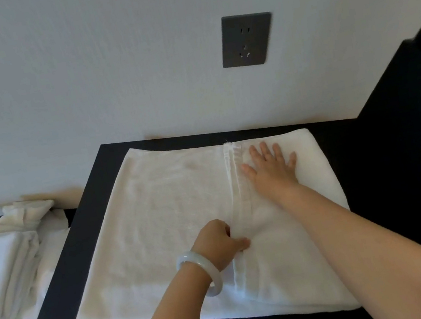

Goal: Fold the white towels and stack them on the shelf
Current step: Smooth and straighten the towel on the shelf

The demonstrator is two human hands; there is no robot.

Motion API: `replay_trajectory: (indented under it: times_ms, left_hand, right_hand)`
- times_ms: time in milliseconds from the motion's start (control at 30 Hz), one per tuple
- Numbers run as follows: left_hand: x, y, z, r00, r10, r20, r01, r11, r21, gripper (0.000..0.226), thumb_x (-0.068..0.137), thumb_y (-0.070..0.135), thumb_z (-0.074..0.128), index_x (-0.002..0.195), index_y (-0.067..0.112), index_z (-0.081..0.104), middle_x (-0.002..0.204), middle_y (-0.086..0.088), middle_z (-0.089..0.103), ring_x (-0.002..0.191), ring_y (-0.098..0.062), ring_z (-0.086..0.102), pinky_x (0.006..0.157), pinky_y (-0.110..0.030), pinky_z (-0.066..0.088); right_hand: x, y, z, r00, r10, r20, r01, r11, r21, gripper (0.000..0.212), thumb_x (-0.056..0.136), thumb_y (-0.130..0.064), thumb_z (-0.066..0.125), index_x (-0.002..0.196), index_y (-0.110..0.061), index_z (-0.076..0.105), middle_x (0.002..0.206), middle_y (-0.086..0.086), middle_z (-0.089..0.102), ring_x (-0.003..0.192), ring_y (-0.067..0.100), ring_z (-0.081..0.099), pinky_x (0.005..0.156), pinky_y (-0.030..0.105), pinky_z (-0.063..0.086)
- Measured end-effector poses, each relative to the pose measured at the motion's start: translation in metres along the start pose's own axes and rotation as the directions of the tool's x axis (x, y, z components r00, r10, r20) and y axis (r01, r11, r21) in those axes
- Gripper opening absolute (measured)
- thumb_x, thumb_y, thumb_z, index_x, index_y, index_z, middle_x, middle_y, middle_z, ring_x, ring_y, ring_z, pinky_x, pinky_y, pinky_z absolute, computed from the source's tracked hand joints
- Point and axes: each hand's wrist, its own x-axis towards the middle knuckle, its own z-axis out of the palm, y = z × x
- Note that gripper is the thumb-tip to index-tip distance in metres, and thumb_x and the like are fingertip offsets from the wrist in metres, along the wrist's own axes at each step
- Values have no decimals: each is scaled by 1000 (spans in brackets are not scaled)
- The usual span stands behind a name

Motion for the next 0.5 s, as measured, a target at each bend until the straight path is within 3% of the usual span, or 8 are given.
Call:
replay_trajectory:
  times_ms: [133,167,300,433,500]
  left_hand:
    - [-2,-4,3,1000,-10,3,10,1000,-23,27,81,35,76,85,9,70,79,-1,71,63,-9,62,57,-18,48]
    - [-1,-4,3,1000,-10,10,11,1000,-21,27,81,36,76,84,9,70,76,0,70,60,-9,61,56,-18,47]
    - [0,-3,3,996,-13,85,15,1000,-26,33,80,36,77,84,5,71,69,-1,64,56,-11,53,61,-24,47]
    - [0,-2,6,996,-29,81,31,999,-14,42,78,39,79,88,-1,69,68,-3,59,56,-14,50,60,-26,47]
    - [1,-1,6,997,-44,69,44,999,-3,41,76,41,80,79,2,67,64,-3,57,54,-15,51,57,-26,47]
  right_hand:
    - [2,42,-13,949,86,-303,-82,996,25,67,100,-55,18,158,-22,15,167,4,8,154,22,0,118,59,-6]
    - [1,57,-12,946,112,-304,-114,993,13,68,100,-55,17,158,-20,16,167,5,9,154,22,0,119,58,-6]
    - [11,84,-4,991,106,-82,-108,994,-9,71,101,-60,14,160,-22,3,167,-1,-9,152,18,-13,122,51,-6]
    - [18,96,-7,999,29,-29,-29,1000,6,70,98,-65,16,158,-34,-3,165,-10,-15,151,15,-18,119,54,-9]
    - [18,99,-13,999,16,31,-16,1000,17,68,99,-64,19,158,-36,-3,165,-13,-16,150,13,-20,120,56,-7]
